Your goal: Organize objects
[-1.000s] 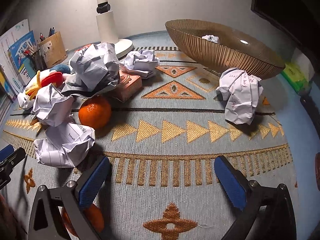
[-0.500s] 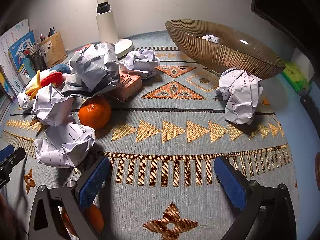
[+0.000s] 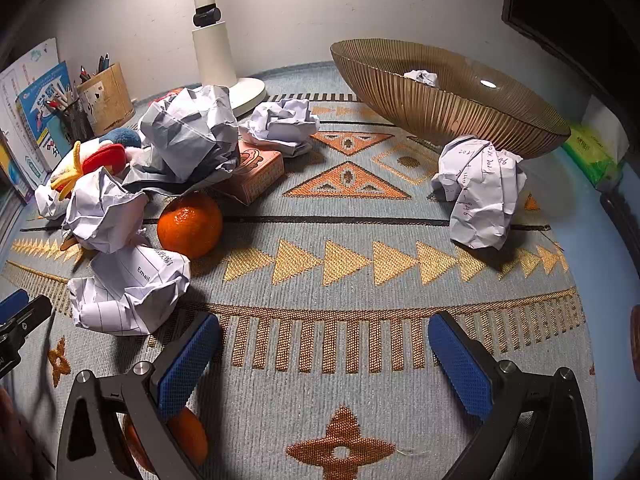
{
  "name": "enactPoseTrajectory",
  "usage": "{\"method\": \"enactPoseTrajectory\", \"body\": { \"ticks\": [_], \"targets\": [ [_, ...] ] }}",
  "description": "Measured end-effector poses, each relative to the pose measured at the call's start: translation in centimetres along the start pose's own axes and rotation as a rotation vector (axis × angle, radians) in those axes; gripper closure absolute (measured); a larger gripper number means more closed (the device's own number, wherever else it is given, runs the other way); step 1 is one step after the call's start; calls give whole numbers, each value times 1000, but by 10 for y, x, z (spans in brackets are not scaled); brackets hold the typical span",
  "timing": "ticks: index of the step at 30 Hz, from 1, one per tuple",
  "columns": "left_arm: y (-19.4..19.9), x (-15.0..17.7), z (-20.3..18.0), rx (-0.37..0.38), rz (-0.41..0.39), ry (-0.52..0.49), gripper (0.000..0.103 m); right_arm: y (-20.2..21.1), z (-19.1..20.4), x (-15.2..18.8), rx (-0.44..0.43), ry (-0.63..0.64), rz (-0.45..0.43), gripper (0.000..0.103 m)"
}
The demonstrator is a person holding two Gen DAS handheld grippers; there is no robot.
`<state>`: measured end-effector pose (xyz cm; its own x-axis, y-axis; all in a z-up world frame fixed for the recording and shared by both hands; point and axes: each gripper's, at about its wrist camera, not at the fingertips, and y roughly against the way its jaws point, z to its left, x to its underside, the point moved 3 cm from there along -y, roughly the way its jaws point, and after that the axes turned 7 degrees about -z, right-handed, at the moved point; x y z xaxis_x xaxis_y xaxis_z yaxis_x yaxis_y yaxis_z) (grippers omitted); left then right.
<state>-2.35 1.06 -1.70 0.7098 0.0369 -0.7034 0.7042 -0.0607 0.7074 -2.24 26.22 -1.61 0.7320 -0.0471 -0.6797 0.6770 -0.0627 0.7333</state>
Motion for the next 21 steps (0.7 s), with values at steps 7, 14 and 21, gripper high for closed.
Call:
{"method": "enactPoseTrajectory", "body": {
  "ticks": [7,14,21],
  "targets": [
    [2,-1,4,-11,-11,22,26,0,-1,0,-1,0,0,0],
    [5,-7,22,57,-18,107,26,-2,0,-4,-76,74,90,0],
    [11,-32,45,47,-68,100,26,2,-3,-6,-121,60,103,1]
  ]
}}
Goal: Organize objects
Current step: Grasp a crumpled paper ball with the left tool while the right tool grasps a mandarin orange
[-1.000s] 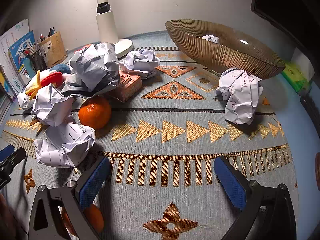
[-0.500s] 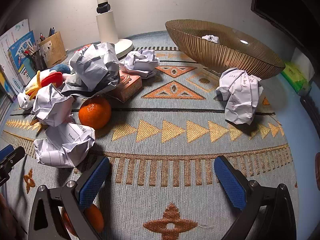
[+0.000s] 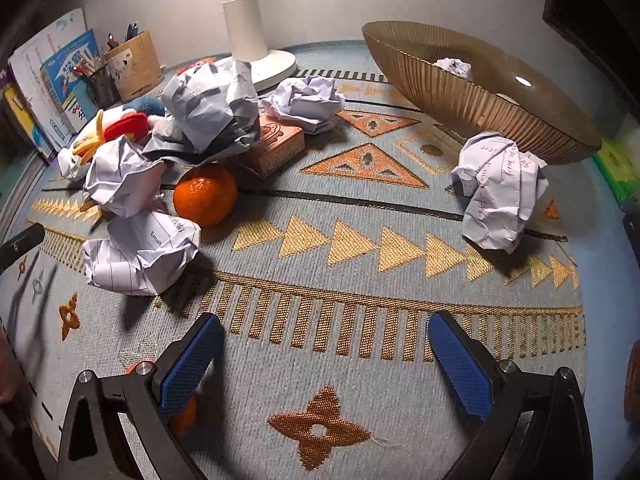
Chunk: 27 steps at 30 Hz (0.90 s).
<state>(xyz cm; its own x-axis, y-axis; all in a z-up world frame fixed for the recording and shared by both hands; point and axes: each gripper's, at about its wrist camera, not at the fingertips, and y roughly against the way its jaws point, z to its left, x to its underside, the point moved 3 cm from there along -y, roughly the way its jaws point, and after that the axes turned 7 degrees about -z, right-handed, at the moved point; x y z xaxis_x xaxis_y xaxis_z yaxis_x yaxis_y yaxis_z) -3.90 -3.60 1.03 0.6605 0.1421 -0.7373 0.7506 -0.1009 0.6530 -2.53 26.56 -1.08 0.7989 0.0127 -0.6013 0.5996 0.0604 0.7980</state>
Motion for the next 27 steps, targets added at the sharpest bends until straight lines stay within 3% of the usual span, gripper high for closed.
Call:
{"method": "enactPoseTrajectory", "body": {
  "ticks": [2,5,7,11,18,19,23,26,27],
  "targets": [
    [2,-18,4,-2,-36,-6,26,21,-5,-6,-21,-49,-107,8],
    [-7,-43,12,26,-54,11,26,64,11,-6,-60,16,-234,6],
    [-18,-52,15,14,-48,16,26,75,27,3,-91,62,-225,2],
    [-43,-54,12,-1,-17,-2,26,72,53,36,-125,65,-179,3],
    [-67,-56,9,-20,-4,-22,28,46,55,51,-117,13,-122,34],
    [-69,-56,8,-19,-2,-23,29,44,56,51,-108,18,-123,34],
    [-78,-54,9,-24,13,-25,54,39,59,48,-103,25,-122,49],
    [-76,-54,7,-24,-3,-43,59,42,63,46,-126,37,-134,65],
    [-74,-53,5,-21,-6,-50,60,42,64,46,-114,44,-140,65]
  ]
}}
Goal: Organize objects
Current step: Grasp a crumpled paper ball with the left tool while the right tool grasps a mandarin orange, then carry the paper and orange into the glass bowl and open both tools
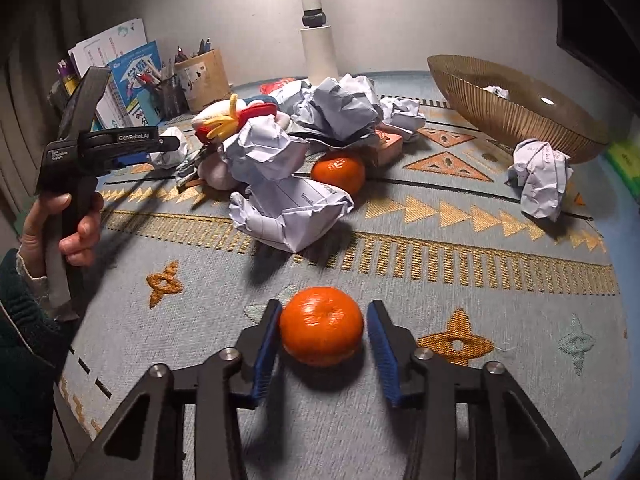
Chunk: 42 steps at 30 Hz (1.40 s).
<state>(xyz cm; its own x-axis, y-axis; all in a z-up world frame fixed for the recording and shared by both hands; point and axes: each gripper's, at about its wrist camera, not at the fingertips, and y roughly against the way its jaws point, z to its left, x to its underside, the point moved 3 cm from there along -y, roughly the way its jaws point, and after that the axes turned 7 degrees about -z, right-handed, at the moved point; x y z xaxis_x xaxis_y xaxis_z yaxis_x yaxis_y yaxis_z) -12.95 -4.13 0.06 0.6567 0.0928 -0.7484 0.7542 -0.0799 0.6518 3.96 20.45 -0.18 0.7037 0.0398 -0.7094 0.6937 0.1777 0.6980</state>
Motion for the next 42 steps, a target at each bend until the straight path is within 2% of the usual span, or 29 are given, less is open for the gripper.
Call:
{"method": "enactPoseTrajectory", "body": {
  "ticks": [4,7,11,14,18,20,25,28,29,30,32,34,37,42],
  "targets": [
    [25,-4,-16,31,-42,-15,61,9,-4,-5,-13,-10,-23,65],
    [56,-17,-46,68,-101,-38,61,28,-19,-20,-7,-27,-73,65],
    [95,-42,-114,167,-178,-62,61,65,-63,-62,17,-71,-181,65],
    [102,-60,-182,260,-196,-115,60,90,-106,-105,66,-128,-279,65],
    [83,-72,-266,353,-198,-176,60,95,-162,-148,153,-189,-371,65],
    [60,-68,-297,359,-178,-210,60,82,-187,-159,201,-216,-387,65],
    [10,-52,-342,386,-104,-267,58,34,-230,-162,256,-284,-332,65],
    [-2,-41,-352,367,-82,-296,47,18,-242,-156,252,-308,-293,64],
    [-3,-39,-352,369,-76,-292,34,16,-246,-154,248,-320,-285,62],
    [-2,-38,-351,366,-87,-286,31,15,-248,-152,254,-331,-286,60],
    [1,-36,-351,359,-98,-282,31,23,-250,-150,269,-337,-310,44],
    [11,-35,-348,370,-99,-274,31,32,-247,-149,269,-335,-327,44],
    [38,-37,-331,358,-143,-258,31,51,-239,-147,242,-322,-344,44],
    [95,-36,-270,322,-215,-176,31,88,-202,-129,170,-263,-358,41]
  ]
}}
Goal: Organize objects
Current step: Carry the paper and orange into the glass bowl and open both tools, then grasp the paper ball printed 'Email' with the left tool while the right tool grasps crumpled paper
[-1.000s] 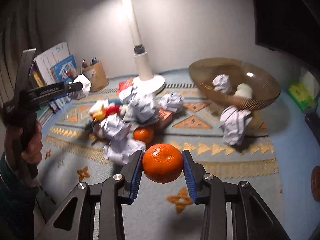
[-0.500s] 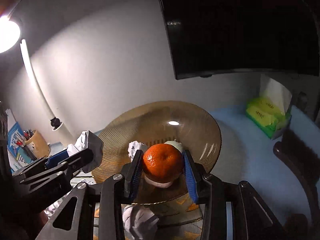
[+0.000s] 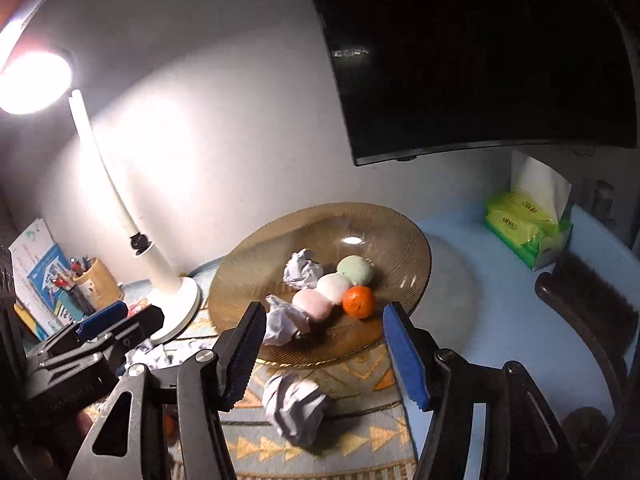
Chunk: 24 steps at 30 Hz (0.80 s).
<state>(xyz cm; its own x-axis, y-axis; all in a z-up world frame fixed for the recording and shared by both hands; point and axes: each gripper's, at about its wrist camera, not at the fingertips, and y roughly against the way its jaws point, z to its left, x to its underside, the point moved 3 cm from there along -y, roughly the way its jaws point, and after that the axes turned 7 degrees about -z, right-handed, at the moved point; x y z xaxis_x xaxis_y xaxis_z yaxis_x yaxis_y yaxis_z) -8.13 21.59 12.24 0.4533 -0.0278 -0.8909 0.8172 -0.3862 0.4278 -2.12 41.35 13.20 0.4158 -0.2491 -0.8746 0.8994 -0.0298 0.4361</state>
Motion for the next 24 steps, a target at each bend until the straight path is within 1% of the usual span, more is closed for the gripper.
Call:
{"method": "enactPoseTrajectory", "body": {
  "ticks": [2,4,7,8,10,13,15,17,19,20,22,24],
  "targets": [
    [31,6,24,-37,-17,39,30,16,12,13,-27,11,3,35],
    [58,18,51,-90,-16,65,30,24,22,31,-36,40,11,34],
    [86,49,89,-184,8,80,30,21,30,60,-11,63,43,34],
    [92,61,100,-197,21,85,30,19,31,69,-12,57,48,34],
    [98,86,121,-199,60,116,30,16,29,84,-13,46,34,34],
    [90,121,135,-167,122,161,30,10,29,99,-27,27,46,34],
    [79,139,134,-139,179,178,30,5,30,106,-18,30,61,34],
    [72,147,123,-86,211,182,30,1,30,108,-1,38,80,34],
    [67,145,104,-45,223,138,30,-3,29,107,-9,29,106,34],
    [64,143,93,-37,228,106,30,-8,29,106,-3,33,132,34],
    [53,138,75,-44,243,59,30,-17,29,102,-1,50,184,34],
    [37,136,62,-82,270,31,29,-25,29,94,-2,54,214,34]
  ]
}}
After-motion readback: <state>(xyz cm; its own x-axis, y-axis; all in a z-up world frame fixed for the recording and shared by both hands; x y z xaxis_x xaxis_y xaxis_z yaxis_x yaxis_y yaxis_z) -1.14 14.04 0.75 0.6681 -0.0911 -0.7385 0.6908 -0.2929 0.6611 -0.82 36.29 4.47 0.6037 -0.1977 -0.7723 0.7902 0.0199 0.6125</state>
